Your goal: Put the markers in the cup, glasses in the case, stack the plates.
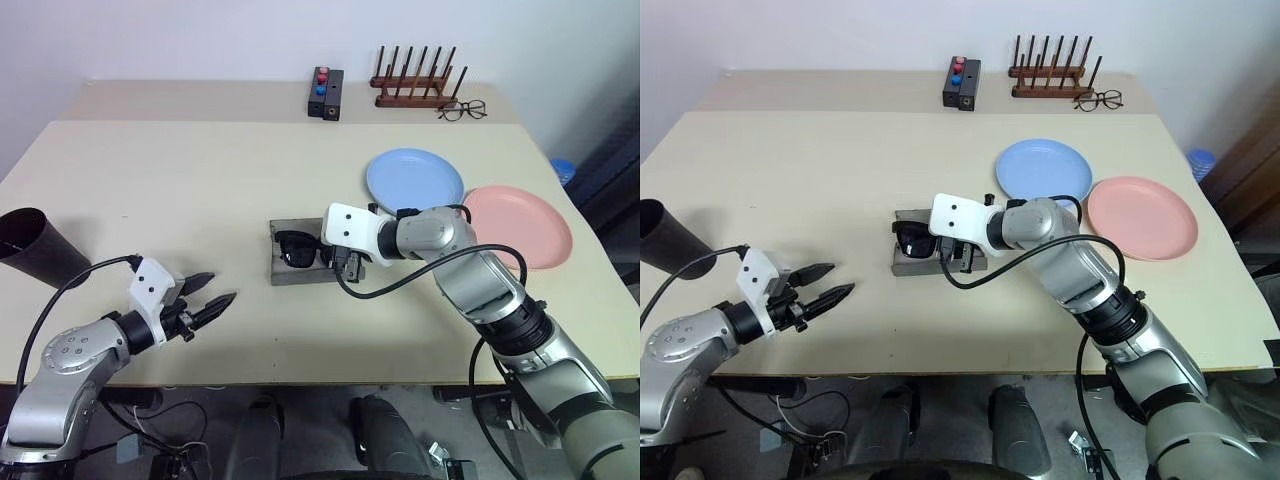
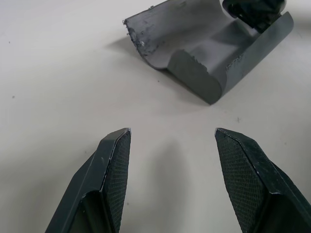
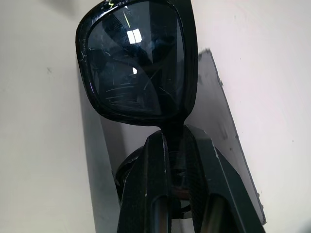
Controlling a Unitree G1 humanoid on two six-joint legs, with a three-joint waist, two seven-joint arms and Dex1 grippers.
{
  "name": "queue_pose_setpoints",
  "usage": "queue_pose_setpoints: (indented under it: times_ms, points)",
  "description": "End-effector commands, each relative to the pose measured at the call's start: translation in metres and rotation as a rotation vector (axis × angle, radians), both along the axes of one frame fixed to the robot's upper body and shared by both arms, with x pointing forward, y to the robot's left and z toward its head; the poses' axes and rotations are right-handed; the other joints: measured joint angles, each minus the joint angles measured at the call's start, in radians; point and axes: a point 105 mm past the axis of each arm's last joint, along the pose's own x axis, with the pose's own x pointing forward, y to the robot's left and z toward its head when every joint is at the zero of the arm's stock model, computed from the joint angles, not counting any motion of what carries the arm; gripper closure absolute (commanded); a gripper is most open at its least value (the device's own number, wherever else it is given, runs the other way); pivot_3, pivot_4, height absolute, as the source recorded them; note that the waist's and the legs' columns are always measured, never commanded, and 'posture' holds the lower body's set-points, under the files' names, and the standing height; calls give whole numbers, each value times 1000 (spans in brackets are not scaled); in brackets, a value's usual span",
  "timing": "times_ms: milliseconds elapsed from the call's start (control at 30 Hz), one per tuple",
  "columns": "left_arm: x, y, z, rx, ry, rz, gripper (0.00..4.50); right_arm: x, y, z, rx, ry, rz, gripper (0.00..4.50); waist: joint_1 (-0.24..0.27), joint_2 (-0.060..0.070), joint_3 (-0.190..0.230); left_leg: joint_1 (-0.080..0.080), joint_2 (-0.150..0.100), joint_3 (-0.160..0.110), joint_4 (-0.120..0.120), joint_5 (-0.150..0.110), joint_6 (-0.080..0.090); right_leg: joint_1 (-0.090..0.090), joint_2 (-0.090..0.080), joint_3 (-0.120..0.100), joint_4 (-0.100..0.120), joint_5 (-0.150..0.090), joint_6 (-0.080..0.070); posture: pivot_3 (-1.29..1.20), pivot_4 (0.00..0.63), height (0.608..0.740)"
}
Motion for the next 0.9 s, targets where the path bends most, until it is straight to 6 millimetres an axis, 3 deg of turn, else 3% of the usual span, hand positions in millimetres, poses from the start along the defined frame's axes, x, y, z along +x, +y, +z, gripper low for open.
queue_pose_setpoints:
  times_ms: [33,400,600,800,900]
  points:
    - [3,-6,7,5,-39,-22,1688,3,2,-3,-5,-22,-9,4485,0,0,0,0,0,0,0,0,0,0,0,0,0,0,0,0,150,738]
    - [4,-6,3,4,-30,-23,1688,10,2,-7,-13,-28,-24,4485,0,0,0,0,0,0,0,0,0,0,0,0,0,0,0,0,150,738]
    - [6,-7,3,-13,-25,-5,1688,9,5,6,37,-59,-3,1748,0,0,0,0,0,0,0,0,0,0,0,0,0,0,0,0,150,738]
    - [21,-8,30,-154,-33,47,1688,2,6,29,112,-91,55,1748,2,0,0,0,0,0,0,0,0,0,0,0,0,0,0,0,150,738]
    - [39,-10,50,-223,-50,86,2582,-3,3,39,147,-101,79,1684,5,0,0,0,0,0,0,0,0,0,0,0,0,0,0,0,150,738]
